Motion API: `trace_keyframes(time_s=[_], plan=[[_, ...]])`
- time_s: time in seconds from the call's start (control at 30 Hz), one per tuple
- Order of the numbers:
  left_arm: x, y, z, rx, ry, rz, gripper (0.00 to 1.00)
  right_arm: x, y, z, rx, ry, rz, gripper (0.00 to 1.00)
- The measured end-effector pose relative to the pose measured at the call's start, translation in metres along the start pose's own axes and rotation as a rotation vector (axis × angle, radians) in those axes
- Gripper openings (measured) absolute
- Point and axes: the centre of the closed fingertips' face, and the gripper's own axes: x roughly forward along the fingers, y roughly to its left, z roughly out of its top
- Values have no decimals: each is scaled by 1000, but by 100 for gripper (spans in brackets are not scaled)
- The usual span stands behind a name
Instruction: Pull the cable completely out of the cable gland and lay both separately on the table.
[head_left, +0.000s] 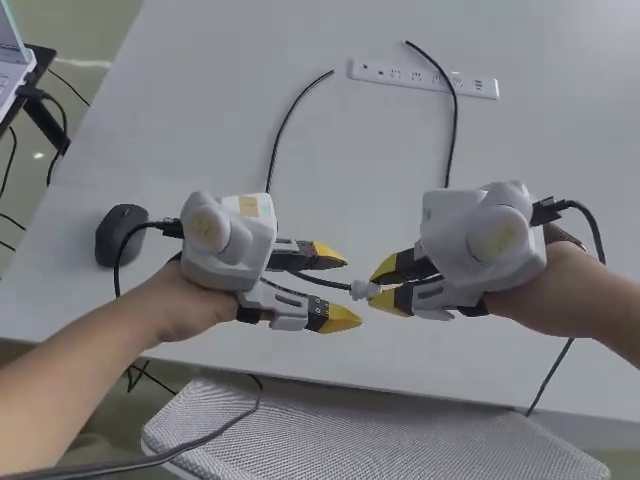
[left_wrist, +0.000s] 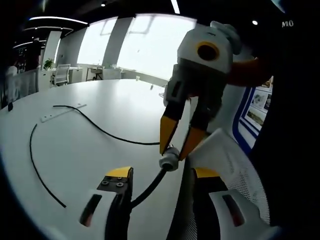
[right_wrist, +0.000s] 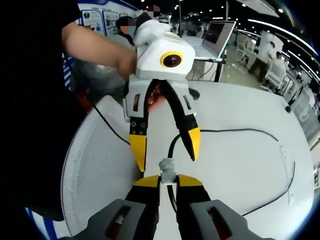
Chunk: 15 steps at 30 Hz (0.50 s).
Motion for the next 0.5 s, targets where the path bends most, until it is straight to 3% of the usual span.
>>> trace_keyframes(time_s=[0.5], plan=[[6, -11, 6, -20, -14, -48, 27, -1, 4, -5, -28, 17, 14, 5]])
